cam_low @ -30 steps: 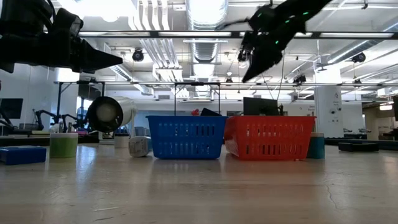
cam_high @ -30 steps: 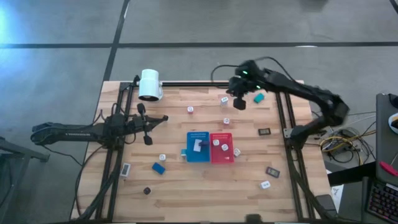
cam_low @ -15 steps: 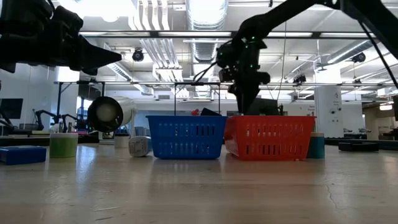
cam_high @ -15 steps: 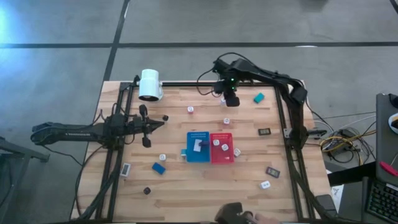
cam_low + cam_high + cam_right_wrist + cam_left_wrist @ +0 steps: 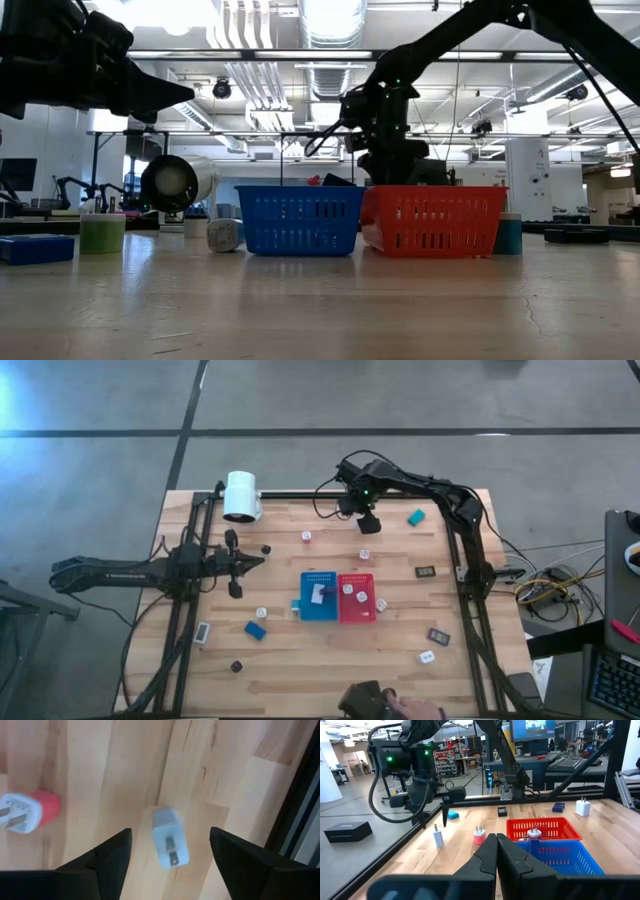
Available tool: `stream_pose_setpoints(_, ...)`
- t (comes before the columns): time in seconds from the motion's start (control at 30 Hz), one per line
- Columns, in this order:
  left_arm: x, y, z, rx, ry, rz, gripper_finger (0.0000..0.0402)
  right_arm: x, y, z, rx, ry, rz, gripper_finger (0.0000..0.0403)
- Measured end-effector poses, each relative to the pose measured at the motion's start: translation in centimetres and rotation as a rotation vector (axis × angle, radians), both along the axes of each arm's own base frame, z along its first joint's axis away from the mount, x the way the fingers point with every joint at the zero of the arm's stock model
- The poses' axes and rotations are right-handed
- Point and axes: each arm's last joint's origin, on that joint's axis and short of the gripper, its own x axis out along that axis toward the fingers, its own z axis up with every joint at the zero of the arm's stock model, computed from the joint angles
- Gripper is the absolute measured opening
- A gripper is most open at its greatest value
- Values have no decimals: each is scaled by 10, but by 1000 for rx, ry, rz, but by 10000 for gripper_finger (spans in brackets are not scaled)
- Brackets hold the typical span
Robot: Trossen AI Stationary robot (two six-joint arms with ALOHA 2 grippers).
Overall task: Sort adapters and digital timers
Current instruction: Put the top white charger adaptor into the red bin
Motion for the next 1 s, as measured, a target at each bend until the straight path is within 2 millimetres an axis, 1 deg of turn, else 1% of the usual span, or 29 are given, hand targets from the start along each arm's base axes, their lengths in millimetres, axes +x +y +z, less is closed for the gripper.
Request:
stream_pose_setpoints(0.3,0,0,0,-1,0,0,7,2,-2,-20,23,52,2,277)
stream_pose_setpoints(0.43,0,0,0,4,1,0,7,3,-4,-27,-15,95,-6,266)
stream_pose_setpoints(0.57,0,0,0,4,1,1,7,3,-6,-34,-32,129,-36,247)
stream_pose_setpoints(0.7,0,0,0,4,1,1,7,3,-6,-39,-22,145,-33,209)
stream_pose_setpoints(0.93,0,0,0,7,1,1,7,4,-5,-40,-9,141,-53,93)
stream_pose_setpoints(1.0,0,0,0,7,1,1,7,2,-6,-39,24,127,-63,91)
